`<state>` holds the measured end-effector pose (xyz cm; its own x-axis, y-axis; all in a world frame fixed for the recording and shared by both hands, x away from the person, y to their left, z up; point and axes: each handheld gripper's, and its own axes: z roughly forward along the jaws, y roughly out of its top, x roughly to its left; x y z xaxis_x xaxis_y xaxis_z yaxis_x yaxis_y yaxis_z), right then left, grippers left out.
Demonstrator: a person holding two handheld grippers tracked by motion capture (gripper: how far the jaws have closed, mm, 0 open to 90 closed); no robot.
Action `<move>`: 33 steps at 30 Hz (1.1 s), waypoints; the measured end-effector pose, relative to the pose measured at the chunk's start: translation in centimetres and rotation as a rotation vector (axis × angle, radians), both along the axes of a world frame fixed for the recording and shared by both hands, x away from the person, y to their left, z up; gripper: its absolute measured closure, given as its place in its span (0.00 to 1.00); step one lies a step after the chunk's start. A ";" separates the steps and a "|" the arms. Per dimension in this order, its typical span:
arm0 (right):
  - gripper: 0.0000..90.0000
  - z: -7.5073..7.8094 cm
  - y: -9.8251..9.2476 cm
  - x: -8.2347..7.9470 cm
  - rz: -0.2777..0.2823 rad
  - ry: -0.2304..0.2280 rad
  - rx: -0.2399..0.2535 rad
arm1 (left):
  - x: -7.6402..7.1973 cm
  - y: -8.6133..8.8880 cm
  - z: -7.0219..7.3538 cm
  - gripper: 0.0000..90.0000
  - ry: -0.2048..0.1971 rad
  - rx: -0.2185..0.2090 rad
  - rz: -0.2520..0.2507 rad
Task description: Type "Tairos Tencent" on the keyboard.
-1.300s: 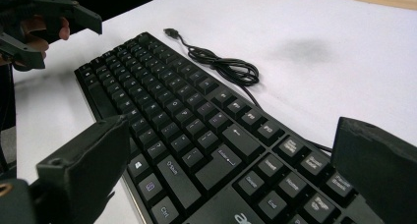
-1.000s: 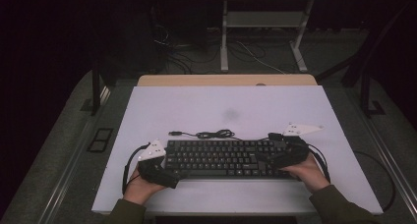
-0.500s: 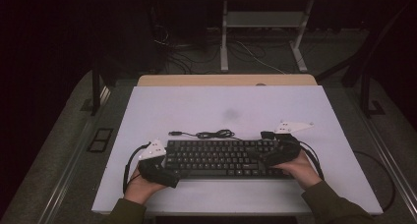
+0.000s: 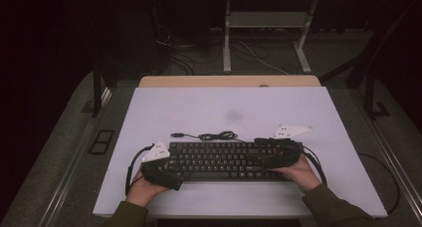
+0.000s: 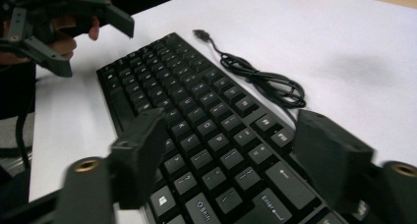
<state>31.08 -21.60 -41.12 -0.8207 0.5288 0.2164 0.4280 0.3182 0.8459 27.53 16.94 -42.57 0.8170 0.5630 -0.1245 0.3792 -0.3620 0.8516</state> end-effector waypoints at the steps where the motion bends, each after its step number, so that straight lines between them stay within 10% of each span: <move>1: 0.37 0.0 0.1 0.0 0.002 0.005 -0.001 | 0.0 0.0 0.0 0.00 0.000 -0.001 0.000; 25: 0.99 -1.5 1.3 -0.7 0.104 0.060 -0.120 | 0.1 -0.1 -0.1 0.00 0.007 0.005 0.004; 33: 0.99 -1.9 1.5 -0.6 0.122 0.075 -0.159 | 0.1 0.0 -0.1 0.00 0.006 0.005 0.004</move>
